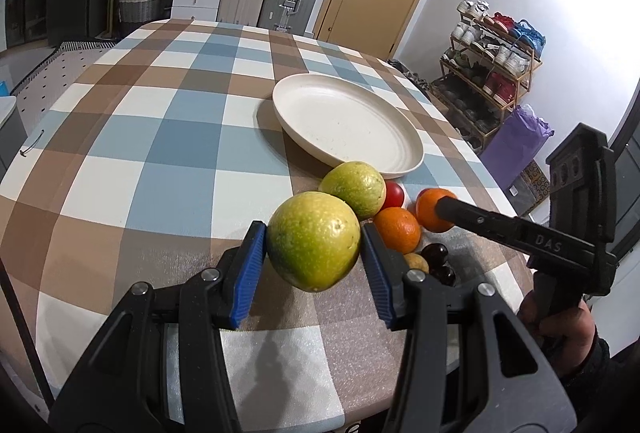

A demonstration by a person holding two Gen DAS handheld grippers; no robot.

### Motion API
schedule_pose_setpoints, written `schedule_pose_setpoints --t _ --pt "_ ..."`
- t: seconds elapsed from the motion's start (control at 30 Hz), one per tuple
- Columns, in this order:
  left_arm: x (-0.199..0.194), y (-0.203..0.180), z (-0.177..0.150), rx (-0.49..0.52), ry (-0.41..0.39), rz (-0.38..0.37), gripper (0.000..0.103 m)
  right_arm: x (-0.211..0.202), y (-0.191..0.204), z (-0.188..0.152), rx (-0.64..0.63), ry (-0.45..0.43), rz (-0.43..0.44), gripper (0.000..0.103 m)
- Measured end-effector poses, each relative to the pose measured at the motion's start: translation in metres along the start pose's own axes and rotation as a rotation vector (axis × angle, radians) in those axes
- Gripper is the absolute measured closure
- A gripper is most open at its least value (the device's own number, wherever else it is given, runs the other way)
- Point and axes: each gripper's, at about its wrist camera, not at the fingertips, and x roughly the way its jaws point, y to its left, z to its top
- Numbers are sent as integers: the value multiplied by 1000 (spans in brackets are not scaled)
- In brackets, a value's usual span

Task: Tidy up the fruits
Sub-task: 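Lift the green fruit with the left gripper while the right gripper grasps an orange, then carry both fruits onto the plate and open both grippers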

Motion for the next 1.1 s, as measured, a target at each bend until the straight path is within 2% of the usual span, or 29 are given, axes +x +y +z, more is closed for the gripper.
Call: schedule_pose_setpoints --t 0.23,0.57,0.63,0.83,1.1 --pt "0 -9 16 7 -14 2 58 -15 3 11 -11 -45 59 65" --pt "8 -23 66 35 -15 -18 58 -19 -3 43 -24 -72 112 65" --pt "12 -26 77 33 -4 -38 58 -18 -5 51 -30 -70 114 65" --pt "28 -40 113 70 2 -26 58 -12 -8 79 -53 -67 115 65" --pt "74 -47 158 82 67 -49 58 11 -11 122 -102 -52 125 65"
